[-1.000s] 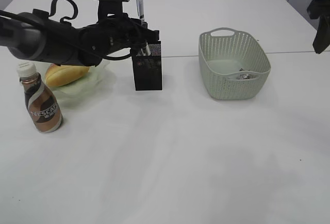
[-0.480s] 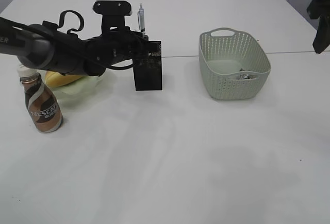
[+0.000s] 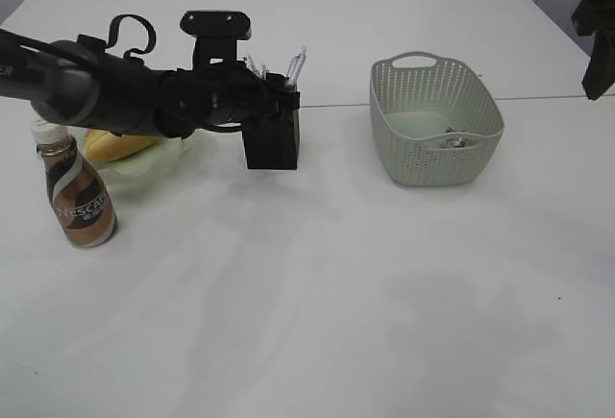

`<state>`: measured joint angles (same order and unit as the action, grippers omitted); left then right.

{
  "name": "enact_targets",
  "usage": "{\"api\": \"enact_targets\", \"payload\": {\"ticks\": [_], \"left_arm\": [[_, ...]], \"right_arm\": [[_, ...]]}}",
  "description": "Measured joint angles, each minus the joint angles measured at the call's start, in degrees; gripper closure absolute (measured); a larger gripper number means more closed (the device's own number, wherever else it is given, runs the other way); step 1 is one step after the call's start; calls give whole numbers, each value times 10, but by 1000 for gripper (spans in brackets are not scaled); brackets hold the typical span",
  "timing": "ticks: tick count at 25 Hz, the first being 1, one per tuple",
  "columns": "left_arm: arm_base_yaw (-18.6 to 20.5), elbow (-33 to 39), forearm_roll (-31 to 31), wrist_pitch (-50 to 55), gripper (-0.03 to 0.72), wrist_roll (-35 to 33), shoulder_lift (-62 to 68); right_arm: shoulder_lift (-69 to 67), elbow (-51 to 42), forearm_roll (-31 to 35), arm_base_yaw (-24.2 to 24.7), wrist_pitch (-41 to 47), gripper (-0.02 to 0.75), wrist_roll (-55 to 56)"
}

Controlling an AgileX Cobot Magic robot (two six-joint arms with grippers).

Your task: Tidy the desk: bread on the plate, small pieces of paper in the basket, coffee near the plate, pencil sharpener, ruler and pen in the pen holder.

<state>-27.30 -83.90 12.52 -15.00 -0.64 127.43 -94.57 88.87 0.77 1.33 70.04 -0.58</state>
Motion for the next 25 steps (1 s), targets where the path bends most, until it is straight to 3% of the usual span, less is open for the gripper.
{"api": "enact_targets", "payload": {"ticks": [15, 20, 25], "left_arm": [[0, -1, -19, 125, 209, 1, -136], [6, -1, -48, 257, 212, 1, -194], [6, -1, -82, 429, 212, 6, -256]], "right_arm": [[0, 0, 3, 0, 0, 353, 0], [0, 0, 20, 0, 7, 353, 0], [16, 0, 77, 0, 7, 353, -13]]}}
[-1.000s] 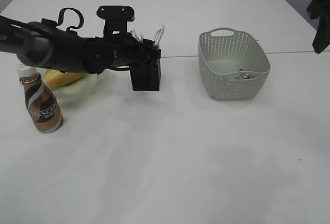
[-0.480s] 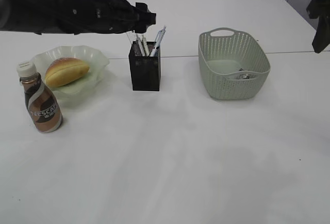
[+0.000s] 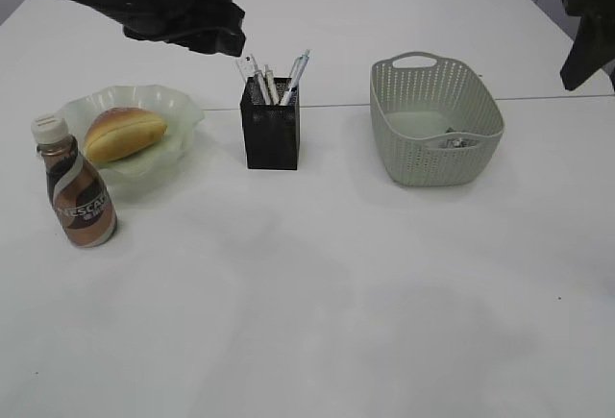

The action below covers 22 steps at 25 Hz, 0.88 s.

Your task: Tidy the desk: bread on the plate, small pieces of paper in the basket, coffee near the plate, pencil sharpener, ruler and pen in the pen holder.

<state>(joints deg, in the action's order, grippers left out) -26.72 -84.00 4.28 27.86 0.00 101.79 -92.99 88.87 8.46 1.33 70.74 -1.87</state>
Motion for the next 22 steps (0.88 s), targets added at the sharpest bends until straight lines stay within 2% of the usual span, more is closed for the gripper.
{"api": "enact_targets", "payload": {"ticks": [4, 6, 10, 15, 22], "left_arm": [[0, 0, -43, 98, 212, 52, -43], [0, 0, -73, 146, 212, 87, -56], [0, 0, -95, 244, 212, 131, -70], [0, 0, -93, 336, 212, 143, -72], [0, 0, -89, 419, 212, 137, -80]], "right_arm": [[10, 0, 35, 0, 1, 353, -14], [15, -2, 39, -4, 1, 353, -14], [38, -12, 39, -24, 3, 353, -15], [79, -47, 36, -72, 3, 344, -16], [155, -120, 19, -119, 5, 272, -8]]}}
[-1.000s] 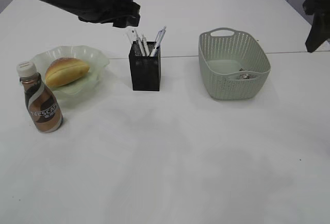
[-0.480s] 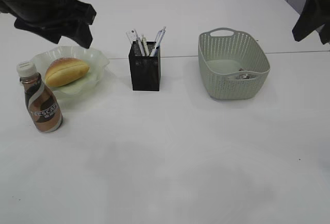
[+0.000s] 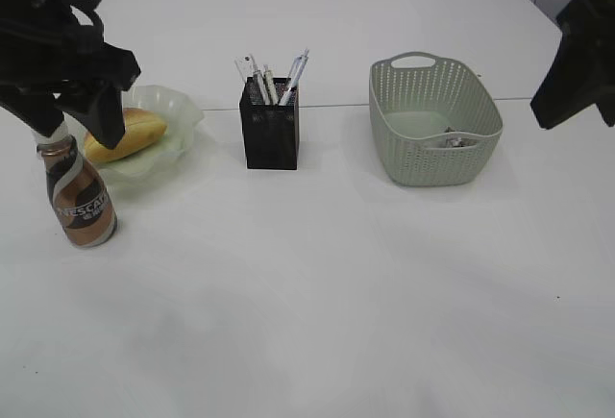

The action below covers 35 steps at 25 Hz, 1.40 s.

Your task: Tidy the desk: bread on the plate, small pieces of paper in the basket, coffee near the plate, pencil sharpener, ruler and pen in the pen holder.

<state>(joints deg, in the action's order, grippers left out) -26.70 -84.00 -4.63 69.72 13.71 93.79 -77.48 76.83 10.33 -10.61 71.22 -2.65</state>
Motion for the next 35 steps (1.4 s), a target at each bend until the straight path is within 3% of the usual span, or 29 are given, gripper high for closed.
{"api": "enact_targets", "payload": {"ticks": [7, 11, 18, 22, 27, 35], "left_arm": [[0, 0, 22, 10, 212, -3, -78], [-32, 19, 31, 8, 230, -20, -157], [-123, 208, 33, -128, 263, -24, -351], [-126, 342, 9, -201, 265, -25, -485], [-126, 470, -9, -209, 265, -26, -630], [-126, 545, -43, -203, 265, -26, -818]], "right_arm": [[83, -41, 38, -3, 0, 267, -13], [155, -73, 48, -3, 0, 267, -25], [330, -168, 20, -3, 5, 267, -33], [439, -219, -1, -3, 7, 267, -46], [542, -286, -12, -3, 4, 267, -64], [648, -380, 6, -3, -15, 267, -128]]}}
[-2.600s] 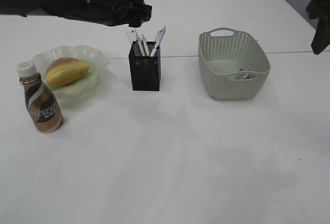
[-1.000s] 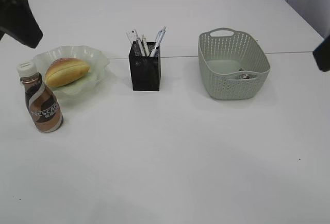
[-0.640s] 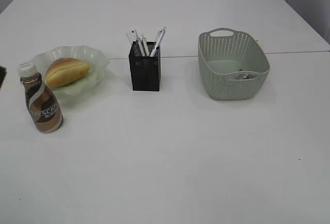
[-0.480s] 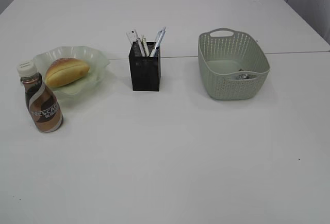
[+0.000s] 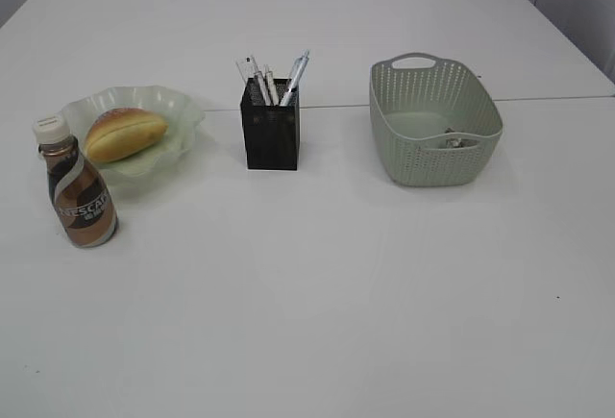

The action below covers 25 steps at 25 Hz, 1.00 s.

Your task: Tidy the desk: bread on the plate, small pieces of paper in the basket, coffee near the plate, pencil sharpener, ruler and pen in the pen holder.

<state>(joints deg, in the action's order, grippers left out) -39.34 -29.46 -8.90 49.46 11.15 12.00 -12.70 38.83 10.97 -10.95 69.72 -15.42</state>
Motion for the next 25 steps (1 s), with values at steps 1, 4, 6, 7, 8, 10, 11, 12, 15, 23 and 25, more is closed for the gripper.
{"api": "enact_targets", "payload": {"ticks": [1, 4, 6, 7, 8, 10, 11, 12, 15, 23, 25], "left_arm": [[0, 0, -1, 0, 265, 0, -17], [0, 0, -2, 1, 265, 0, -50], [0, 0, 11, 1, 265, 0, -62], [0, 0, 29, 4, 265, 0, -65], [0, 0, 49, 9, 265, -1, -66], [0, -2, 77, 23, 265, -12, -68], [0, -5, 89, 32, 265, -22, -68], [0, -7, 89, 38, 265, -28, -68], [0, -17, 89, 91, 265, -60, -68], [0, -7, 89, 140, 265, -86, -102], [-1, -5, 89, 140, 265, -86, -112]], "right_arm": [[11, -11, 5, 0, -11, 267, -4], [45, -36, 20, 0, -41, 267, -13], [66, -52, 26, 0, -49, 267, -19], [75, -59, 29, 0, -49, 267, -21], [82, -66, 31, 0, -50, 267, -23], [100, -72, 38, 0, -50, 267, -28], [107, -73, 41, 0, -50, 267, -30], [115, -74, 41, 0, -50, 267, -32], [129, -80, 37, 0, -50, 267, -33], [136, -100, 29, 0, -25, 267, -34], [136, -102, 27, 0, -23, 267, -34]]}}
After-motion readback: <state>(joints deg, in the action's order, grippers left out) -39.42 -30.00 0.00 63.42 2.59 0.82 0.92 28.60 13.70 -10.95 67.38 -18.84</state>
